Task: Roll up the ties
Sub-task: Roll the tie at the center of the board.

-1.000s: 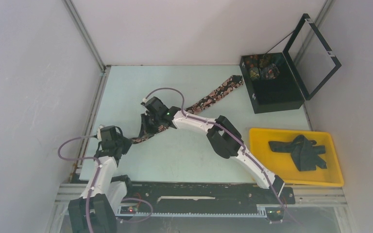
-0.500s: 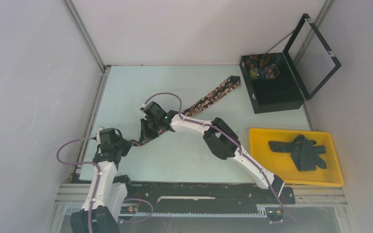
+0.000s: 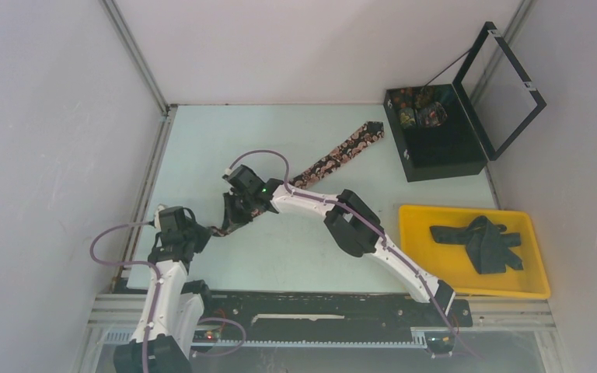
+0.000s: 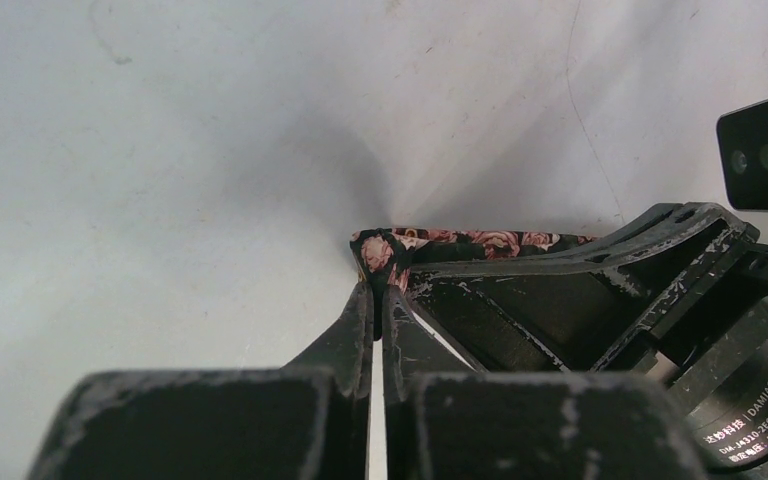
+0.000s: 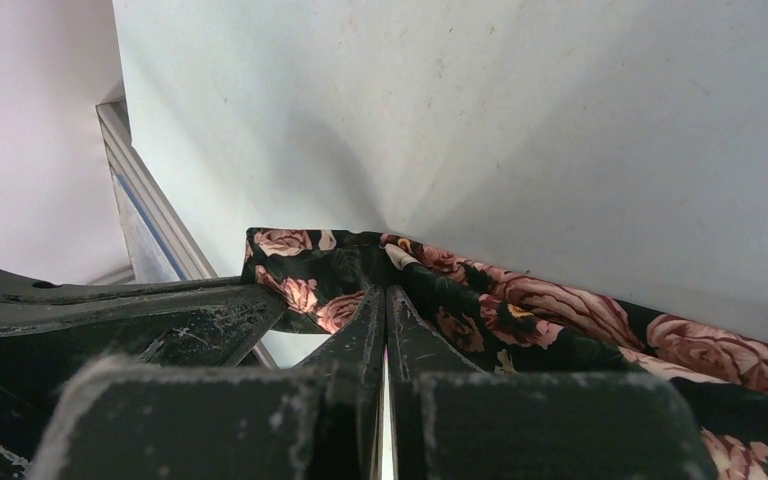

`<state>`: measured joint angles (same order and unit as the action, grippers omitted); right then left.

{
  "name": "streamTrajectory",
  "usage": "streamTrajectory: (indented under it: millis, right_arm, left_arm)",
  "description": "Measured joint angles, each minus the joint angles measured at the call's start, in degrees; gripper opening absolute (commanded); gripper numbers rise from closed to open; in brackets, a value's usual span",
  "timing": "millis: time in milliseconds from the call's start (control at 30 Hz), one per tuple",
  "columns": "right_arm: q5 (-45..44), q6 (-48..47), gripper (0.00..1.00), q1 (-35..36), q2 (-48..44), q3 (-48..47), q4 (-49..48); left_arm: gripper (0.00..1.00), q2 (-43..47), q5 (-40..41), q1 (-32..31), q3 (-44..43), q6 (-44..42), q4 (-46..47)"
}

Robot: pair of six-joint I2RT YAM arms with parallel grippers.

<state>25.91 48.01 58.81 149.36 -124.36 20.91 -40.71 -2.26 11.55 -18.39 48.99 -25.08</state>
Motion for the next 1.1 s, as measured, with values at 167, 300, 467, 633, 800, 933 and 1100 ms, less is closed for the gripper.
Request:
streamTrajectory:
  millis: [167,300,467,633,800,933,1100]
  right_arm:
    - [-0.02,0.02,0.0,0.24,0.0,0.0,-0.09]
    - [-0.02,0.04,0.0,0.52,0.0,0.0,-0.28]
    - [-0.02,0.04,0.0,0.9,0.0,0.0,-0.48]
    - [0.04,0.26,0.0,1.25,0.0,0.0,-0.98]
    - [0.55,0.33,0.0,1.31,0.0,0.39,-2.03]
    - [1.46,0.46,0.0,1.03,0.0,1.57,-3.21]
    - [2.19,-0.02,0.0,0.13,-1.62,4.63,-4.57]
  left_arm:
    - [0.0,0.0,-0.04,0.0,-0.63,0.0,-1.14]
    - [0.0,0.26,-0.09,0.0,-0.92,-0.02,-1.77]
    - [0.0,0.66,-0.55,0.0,-1.14,-0.02,-2.51]
    - [0.0,0.66,-1.42,0.0,-1.79,0.0,-2.64]
    - [0.0,0.59,-1.44,-0.87,-1.99,0.04,-2.64]
    - [0.0,-0.17,-0.44,-4.24,-2.23,0.13,-2.64]
    - [0.0,-1.2,1.05,-7.74,-3.26,0.48,-2.64]
